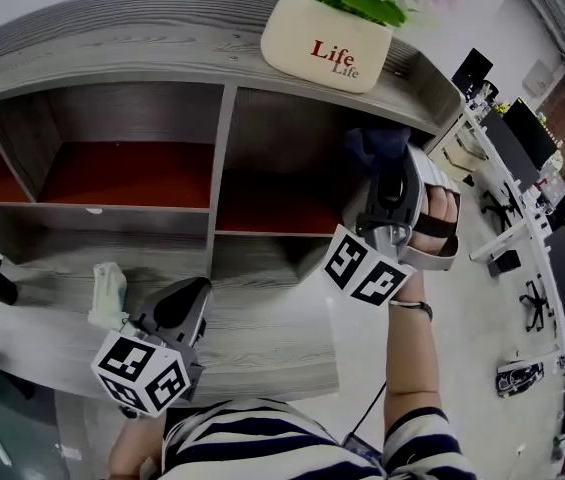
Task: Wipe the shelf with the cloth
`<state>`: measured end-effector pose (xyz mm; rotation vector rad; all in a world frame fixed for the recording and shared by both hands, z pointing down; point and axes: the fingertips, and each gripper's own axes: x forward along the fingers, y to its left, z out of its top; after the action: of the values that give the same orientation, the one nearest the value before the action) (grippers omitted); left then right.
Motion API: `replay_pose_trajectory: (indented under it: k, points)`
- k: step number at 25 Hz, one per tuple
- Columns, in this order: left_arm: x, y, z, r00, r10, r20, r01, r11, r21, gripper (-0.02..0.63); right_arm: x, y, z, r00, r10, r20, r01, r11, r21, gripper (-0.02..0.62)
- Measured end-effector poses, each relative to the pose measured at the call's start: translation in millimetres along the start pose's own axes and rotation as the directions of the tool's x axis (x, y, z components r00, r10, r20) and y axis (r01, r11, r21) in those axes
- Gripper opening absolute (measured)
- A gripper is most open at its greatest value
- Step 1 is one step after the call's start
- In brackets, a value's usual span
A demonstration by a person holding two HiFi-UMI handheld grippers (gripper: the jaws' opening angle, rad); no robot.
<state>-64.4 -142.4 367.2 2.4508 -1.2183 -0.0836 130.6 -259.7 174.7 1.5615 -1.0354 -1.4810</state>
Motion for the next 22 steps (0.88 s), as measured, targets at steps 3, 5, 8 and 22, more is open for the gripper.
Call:
replay_pose_trajectory:
  k: [3, 5, 8, 22]
  points:
    - [0, -1, -1, 1.0, -0.001, 0.0, 0.001, 1.0, 0.001, 0.023, 0, 8, -1, 0.999, 0.036, -0.018, -0.035, 0.999, 0.028, 0.081]
    - [-1, 0, -1, 1.0, 0.003, 0.0, -0.003, 1.0, -0.001, 0.023, 0, 14, -3, 0.998, 0.058, -0.027, -0.056, 0.997, 0.043, 0.081]
    - [-2, 3, 0, 1.0, 0.011, 0.002, -0.011, 1.0, -0.003, 0.023, -4, 24, -5, 0.995, 0.089, -0.034, -0.087, 0.995, 0.056, 0.081]
    - [2, -3, -5, 1.0, -0.009, -0.018, 0.009, 1.0, 0.006, 0.023, -37, 99, -12, 0.95, 0.302, -0.08, -0.29, 0.947, 0.134, 0.081]
